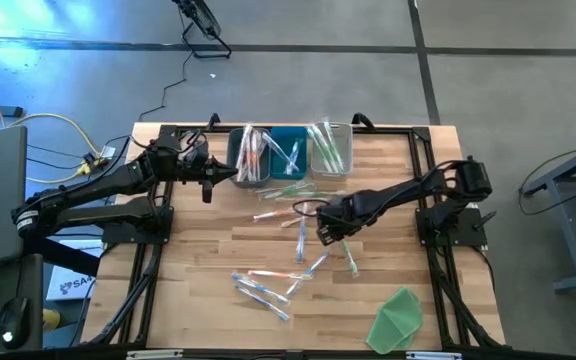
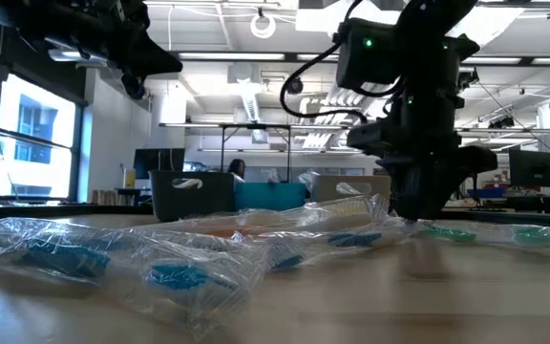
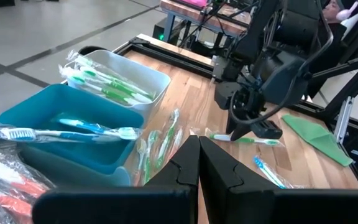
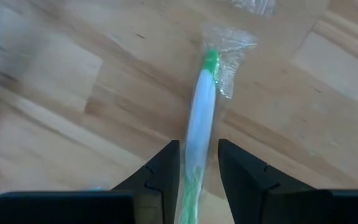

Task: Pick & Place Toothbrushes
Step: Put the green toothbrush into the white bin

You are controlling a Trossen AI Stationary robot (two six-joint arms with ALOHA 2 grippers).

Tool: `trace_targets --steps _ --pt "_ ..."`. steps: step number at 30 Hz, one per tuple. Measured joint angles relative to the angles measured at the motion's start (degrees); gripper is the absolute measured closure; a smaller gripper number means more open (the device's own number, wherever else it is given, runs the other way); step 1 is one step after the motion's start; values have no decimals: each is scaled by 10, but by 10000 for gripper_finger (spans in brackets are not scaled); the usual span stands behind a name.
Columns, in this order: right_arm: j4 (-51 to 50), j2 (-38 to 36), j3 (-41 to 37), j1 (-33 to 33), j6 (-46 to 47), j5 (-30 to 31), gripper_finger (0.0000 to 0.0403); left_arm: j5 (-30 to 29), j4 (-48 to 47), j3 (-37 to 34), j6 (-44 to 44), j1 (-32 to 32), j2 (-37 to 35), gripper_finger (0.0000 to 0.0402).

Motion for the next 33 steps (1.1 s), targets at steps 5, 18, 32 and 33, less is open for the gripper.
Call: trace_targets --steps 5,18,32,33 --pt "4 25 2 0 -1 5 301 -1 0 0 2 0 0 401" --pt "10 32 2 0 -1 1 301 -2 0 0 2 0 0 401" --pt "11 33 0 0 0 -1 311 -2 0 0 2 0 0 402" --pt "10 33 0 0 0 -1 316 -2 0 0 2 0 0 401"
